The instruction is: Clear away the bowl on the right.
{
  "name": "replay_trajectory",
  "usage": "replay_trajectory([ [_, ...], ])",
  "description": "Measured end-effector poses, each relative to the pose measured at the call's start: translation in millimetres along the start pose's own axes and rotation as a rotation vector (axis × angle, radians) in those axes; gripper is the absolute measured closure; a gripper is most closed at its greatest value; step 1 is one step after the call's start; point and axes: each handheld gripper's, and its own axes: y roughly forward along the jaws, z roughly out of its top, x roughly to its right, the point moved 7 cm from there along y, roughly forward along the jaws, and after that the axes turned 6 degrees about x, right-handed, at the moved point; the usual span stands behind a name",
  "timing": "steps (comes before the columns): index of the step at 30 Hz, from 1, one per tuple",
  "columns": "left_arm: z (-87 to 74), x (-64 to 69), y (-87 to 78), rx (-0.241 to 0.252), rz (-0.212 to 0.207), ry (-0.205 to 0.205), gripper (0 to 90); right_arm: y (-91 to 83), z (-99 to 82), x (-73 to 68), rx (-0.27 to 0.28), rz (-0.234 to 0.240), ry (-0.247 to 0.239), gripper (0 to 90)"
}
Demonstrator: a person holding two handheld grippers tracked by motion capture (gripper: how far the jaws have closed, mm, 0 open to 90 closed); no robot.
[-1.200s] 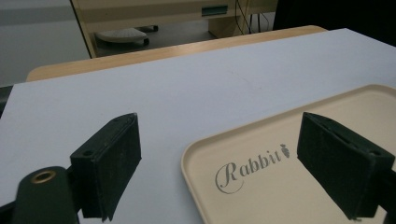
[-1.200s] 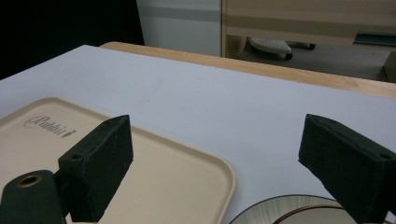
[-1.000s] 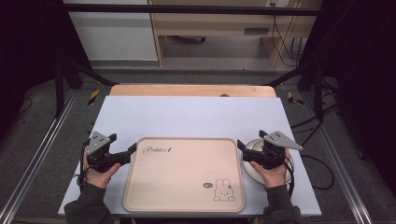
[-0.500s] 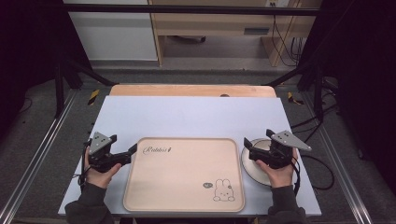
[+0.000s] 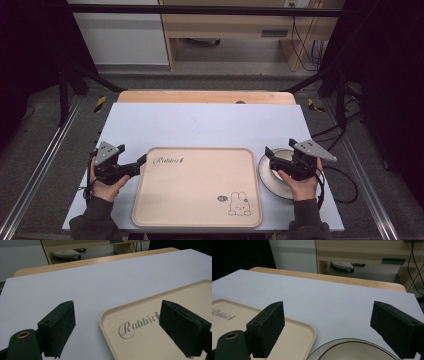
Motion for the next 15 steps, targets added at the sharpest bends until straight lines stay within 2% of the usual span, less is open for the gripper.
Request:
replay_trajectory([
  [12, -1.3, -1.4, 1.6, -0.008, 0.005, -0.001, 13.3, -0.5, -4.6, 12.1, -0.033, -0.039, -0.006, 12.7],
  [15, -1.3, -1.4, 1.4, -0.008, 0.004, -0.001, 13.3, -1.9, -4.8, 16.6, -0.039, -0.054, 0.006, 12.8],
])
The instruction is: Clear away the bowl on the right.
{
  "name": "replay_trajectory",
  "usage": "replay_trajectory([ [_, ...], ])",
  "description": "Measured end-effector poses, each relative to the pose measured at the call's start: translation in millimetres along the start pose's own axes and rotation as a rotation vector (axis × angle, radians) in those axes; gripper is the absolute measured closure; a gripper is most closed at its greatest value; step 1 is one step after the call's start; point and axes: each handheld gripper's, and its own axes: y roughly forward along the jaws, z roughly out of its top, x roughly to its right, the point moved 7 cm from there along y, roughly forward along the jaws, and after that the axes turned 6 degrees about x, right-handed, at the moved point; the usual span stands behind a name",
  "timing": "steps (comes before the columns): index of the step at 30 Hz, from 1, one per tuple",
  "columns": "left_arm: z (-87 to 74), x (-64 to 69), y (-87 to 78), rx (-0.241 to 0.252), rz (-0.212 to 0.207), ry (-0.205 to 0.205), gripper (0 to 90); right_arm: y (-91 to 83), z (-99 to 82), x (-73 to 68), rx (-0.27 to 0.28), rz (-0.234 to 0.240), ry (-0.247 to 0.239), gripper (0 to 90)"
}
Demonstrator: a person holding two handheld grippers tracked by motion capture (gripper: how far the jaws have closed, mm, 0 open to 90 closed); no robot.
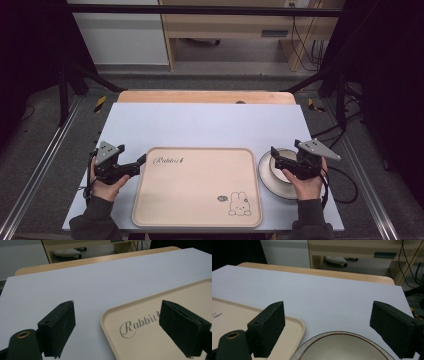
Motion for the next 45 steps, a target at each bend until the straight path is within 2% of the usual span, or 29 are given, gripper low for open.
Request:
replay_trajectory([
  [21, -1.8, -1.2, 1.1, -0.008, 0.004, 0.005, 13.3, -9.3, -3.7, 28.4, -0.035, -0.064, 0.026, 14.9],
  [29, -2.8, 0.0, 1.3, -0.011, 0.002, 0.010, 13.3, -9.1, -6.8, 33.6, -0.052, -0.074, 0.032, 15.7],
  [45, -4.1, 1.7, 2.1, -0.019, -0.002, 0.017, 13.3, -4.0, -19.5, 41.5, -0.124, -0.103, 0.028, 17.8],
])
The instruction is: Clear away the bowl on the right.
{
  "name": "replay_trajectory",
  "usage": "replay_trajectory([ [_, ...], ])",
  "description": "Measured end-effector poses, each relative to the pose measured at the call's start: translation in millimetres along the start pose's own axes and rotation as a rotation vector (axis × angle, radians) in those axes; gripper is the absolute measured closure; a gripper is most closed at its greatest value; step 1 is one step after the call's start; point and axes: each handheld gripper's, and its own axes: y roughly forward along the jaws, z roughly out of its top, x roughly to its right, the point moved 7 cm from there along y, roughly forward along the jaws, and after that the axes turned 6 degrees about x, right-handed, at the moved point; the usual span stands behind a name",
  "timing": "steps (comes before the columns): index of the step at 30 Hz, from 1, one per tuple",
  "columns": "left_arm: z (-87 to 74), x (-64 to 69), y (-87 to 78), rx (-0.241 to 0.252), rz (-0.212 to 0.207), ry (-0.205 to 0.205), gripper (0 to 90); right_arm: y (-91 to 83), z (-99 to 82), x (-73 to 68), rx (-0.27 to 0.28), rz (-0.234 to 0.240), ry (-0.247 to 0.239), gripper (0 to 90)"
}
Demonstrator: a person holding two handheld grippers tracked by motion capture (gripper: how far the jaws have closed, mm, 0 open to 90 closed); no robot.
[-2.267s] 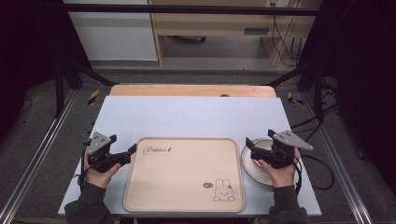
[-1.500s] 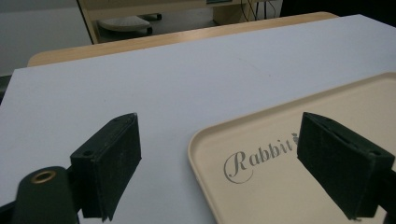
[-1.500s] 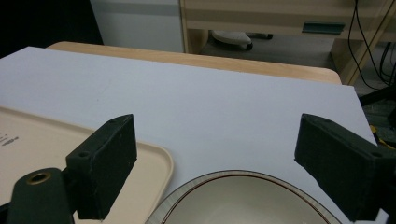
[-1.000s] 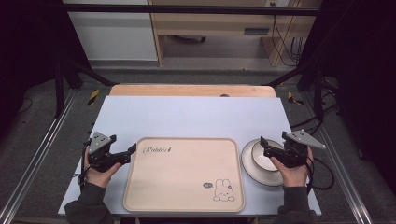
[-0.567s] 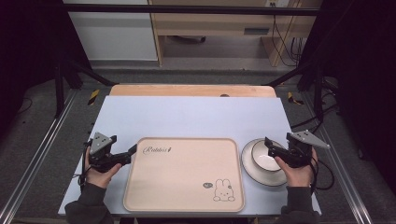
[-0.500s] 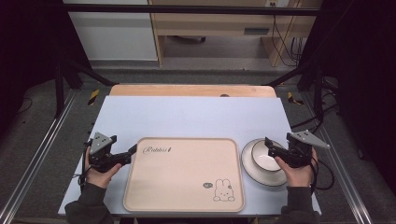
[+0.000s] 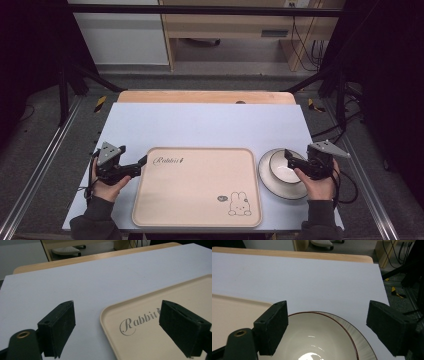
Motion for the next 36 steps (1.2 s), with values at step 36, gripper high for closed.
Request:
replay_trajectory([
  [36, -1.6, 2.1, 1.3, -0.006, -0.002, 0.007, 13.3, 15.7, -33.5, 13.3, -0.230, -0.044, -0.022, 40.6],
])
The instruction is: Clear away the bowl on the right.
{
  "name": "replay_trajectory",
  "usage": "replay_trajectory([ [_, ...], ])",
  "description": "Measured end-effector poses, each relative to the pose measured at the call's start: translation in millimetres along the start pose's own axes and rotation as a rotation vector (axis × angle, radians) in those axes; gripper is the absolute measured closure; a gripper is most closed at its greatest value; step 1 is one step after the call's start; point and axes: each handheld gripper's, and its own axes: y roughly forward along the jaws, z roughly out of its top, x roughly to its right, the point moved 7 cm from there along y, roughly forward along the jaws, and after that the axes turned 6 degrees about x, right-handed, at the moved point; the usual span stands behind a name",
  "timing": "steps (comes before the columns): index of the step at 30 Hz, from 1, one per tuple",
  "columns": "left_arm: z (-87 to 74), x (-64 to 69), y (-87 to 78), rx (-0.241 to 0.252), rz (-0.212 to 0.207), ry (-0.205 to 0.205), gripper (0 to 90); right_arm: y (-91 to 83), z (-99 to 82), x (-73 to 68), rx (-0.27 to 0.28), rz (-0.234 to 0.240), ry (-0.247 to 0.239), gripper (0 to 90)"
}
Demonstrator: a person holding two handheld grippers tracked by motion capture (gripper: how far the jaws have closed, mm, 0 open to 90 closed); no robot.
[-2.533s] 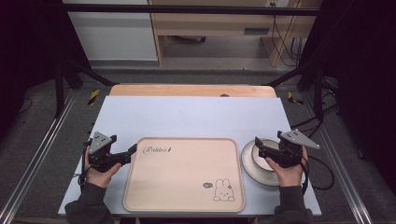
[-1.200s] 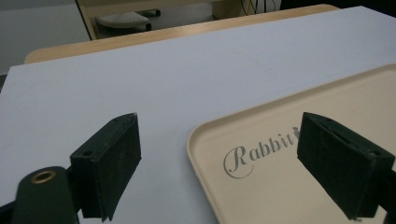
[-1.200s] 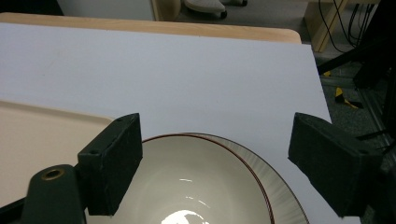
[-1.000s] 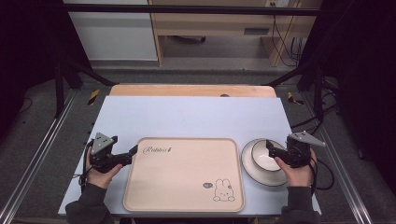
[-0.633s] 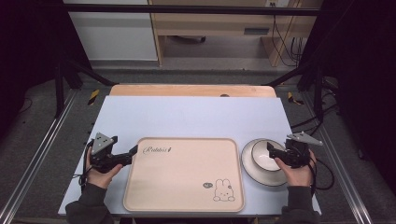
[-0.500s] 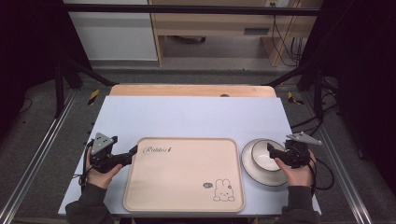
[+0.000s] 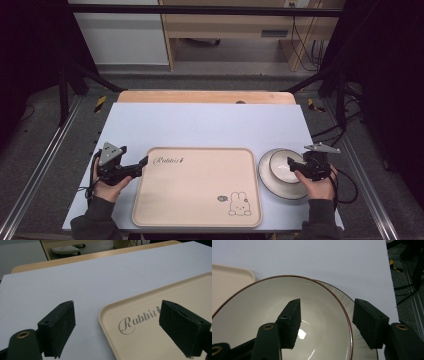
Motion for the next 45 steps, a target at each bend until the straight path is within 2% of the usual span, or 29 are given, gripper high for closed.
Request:
replay_trajectory([
  [4, -0.1, 0.3, 0.2, -0.002, 0.000, 0.001, 13.3, 1.1, -2.8, 1.7, -0.025, 0.002, 0.002, 45.4],
  [5, -0.1, 0.4, 0.2, -0.002, 0.000, 0.001, 13.3, 1.1, -3.3, 1.4, -0.030, 0.005, 0.015, 46.7],
  [13, -0.7, 0.5, 0.9, -0.004, 0.001, 0.002, 13.3, 0.9, -4.2, 1.6, -0.046, 0.028, 0.032, 53.4],
  [14, -0.7, 0.5, 0.8, -0.005, 0.001, 0.002, 13.3, -0.2, -3.6, 1.4, -0.046, 0.029, 0.046, 55.3],
  [15, -0.7, 0.5, 0.9, -0.004, 0.001, 0.001, 13.3, -0.9, -3.8, 2.7, -0.048, 0.029, 0.036, 56.3],
  [20, -0.9, 0.6, 1.2, -0.006, 0.000, 0.002, 13.3, -2.4, -5.7, 5.9, -0.068, 0.025, 0.060, 61.0],
  [28, -1.1, 0.7, 1.3, -0.008, 0.000, 0.004, 13.3, -1.5, -8.7, 7.6, -0.097, 0.025, 0.060, 68.2],
  [32, -1.3, 0.7, 1.5, -0.009, 0.000, 0.003, 13.3, -2.3, -10.0, 9.0, -0.113, 0.024, 0.077, 71.7],
  [45, -1.9, 0.6, 2.2, -0.013, 0.000, 0.002, 13.3, 1.7, -15.5, 11.2, -0.156, 0.014, 0.100, 77.7],
])
